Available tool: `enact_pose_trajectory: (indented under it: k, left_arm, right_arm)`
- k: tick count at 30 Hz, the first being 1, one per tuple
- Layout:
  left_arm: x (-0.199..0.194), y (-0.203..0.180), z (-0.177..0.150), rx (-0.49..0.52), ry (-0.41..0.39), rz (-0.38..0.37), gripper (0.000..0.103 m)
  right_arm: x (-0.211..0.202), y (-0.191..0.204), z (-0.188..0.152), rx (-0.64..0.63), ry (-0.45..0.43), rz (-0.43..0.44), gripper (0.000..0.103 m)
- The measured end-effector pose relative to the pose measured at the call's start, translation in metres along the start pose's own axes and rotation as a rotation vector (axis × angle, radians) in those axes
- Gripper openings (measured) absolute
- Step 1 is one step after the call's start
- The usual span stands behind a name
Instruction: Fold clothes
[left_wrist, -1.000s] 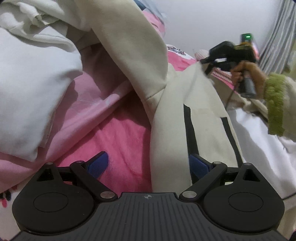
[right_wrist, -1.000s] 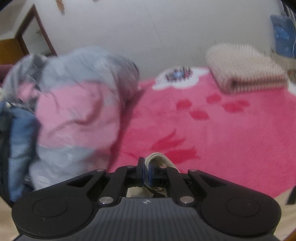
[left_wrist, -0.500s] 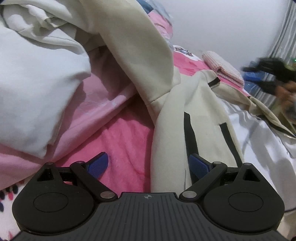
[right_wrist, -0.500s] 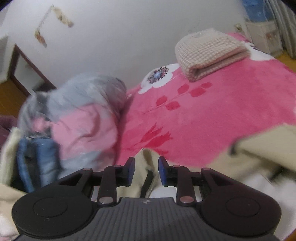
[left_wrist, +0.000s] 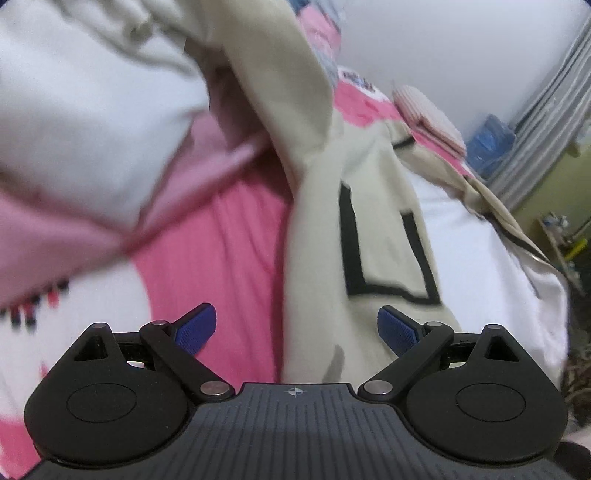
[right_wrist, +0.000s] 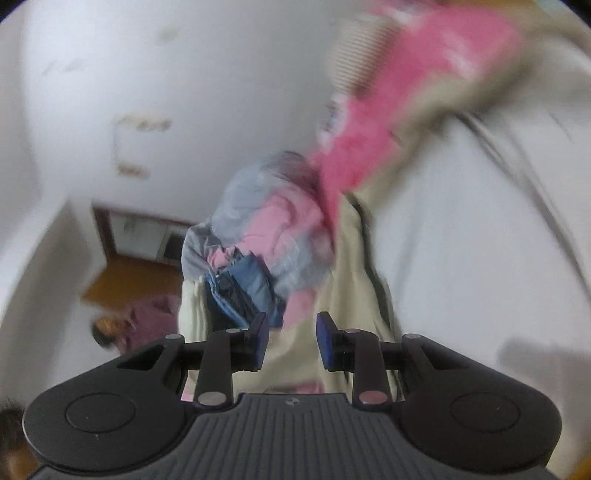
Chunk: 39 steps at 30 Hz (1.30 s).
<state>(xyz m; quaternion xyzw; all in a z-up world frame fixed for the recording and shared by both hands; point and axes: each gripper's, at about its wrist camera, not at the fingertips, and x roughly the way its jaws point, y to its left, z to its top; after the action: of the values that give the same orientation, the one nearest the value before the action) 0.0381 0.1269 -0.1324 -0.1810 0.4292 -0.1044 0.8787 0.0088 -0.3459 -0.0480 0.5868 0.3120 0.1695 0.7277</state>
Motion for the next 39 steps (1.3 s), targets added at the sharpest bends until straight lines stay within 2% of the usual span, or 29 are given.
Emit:
enact_pose_trajectory:
  k: [2,5,7,10,12,14,16,17,19,20,21,22,26,28,30,31,34,37,39]
  left_arm:
    - [-0.002,-0.002,-0.008,-0.016,0.032,-0.018,0.094]
    - [-0.004,-0.005,-0.021,-0.033,0.063,-0.036,0.091]
    - [-0.006,-0.007,-0.029,-0.045,0.084,-0.049,0.081]
    - [-0.004,-0.008,-0.037,-0.058,0.1,-0.05,0.072]
    - [-0.002,-0.008,-0.041,-0.065,0.107,-0.046,0.064]
    - [0.0,-0.008,-0.045,-0.072,0.114,-0.042,0.063]
    - [0.003,-0.008,-0.049,-0.079,0.12,-0.037,0.058]
    - [0.003,-0.008,-0.05,-0.08,0.115,-0.033,0.051]
    - [0.003,-0.008,-0.052,-0.078,0.11,-0.029,0.028]
    - [0.002,-0.007,-0.052,-0.066,0.111,-0.037,0.011]
    - [0.001,-0.006,-0.052,-0.055,0.111,-0.045,0.004]
    - [-0.003,-0.006,-0.051,-0.056,0.102,-0.058,0.003]
    - [-0.029,-0.003,-0.039,-0.065,0.081,-0.119,0.002]
    - [-0.044,-0.004,-0.032,-0.031,0.065,-0.139,0.002]
    - [-0.047,-0.003,-0.031,-0.021,0.103,-0.145,0.002]
    - [-0.046,-0.003,-0.033,-0.015,0.122,-0.14,0.002]
    - [-0.051,-0.002,-0.035,0.0,0.124,-0.111,0.002]
    - [-0.053,0.002,-0.037,-0.003,0.131,-0.085,0.002]
    - [-0.046,0.007,-0.041,-0.026,0.157,-0.08,0.002]
  right_arm:
    - [-0.011,-0.016,-0.031,0.036,0.044,-0.063,0.031]
    - [-0.003,-0.021,-0.069,-0.045,0.184,-0.195,0.031]
    - [0.014,-0.007,-0.098,-0.242,0.29,-0.311,0.031]
    - [0.047,0.025,-0.156,-0.708,0.464,-0.476,0.031]
    - [0.067,0.036,-0.203,-1.054,0.587,-0.549,0.038]
    - [0.085,0.033,-0.244,-1.332,0.685,-0.608,0.043]
    - [0.093,0.02,-0.273,-1.518,0.741,-0.658,0.043]
    - [0.1,0.01,-0.279,-1.588,0.76,-0.695,0.043]
    - [0.106,-0.008,-0.284,-1.686,0.785,-0.741,0.035]
    - [0.108,-0.015,-0.284,-1.723,0.796,-0.759,0.027]
    - [0.106,-0.009,-0.279,-1.693,0.805,-0.751,0.007]
    - [0.105,-0.002,-0.275,-1.661,0.814,-0.741,0.002]
    - [0.1,0.025,-0.257,-1.533,0.849,-0.703,0.001]
    - [0.096,0.036,-0.249,-1.474,0.876,-0.679,0.001]
    - [0.096,0.04,-0.241,-1.397,0.921,-0.659,0.001]
    - [0.098,0.039,-0.236,-1.345,0.947,-0.654,0.001]
    - [0.105,0.032,-0.231,-1.304,0.998,-0.642,0.001]
    - [0.112,0.028,-0.223,-1.214,1.016,-0.609,0.001]
    - [0.116,0.015,-0.22,-1.175,1.019,-0.619,0.002]
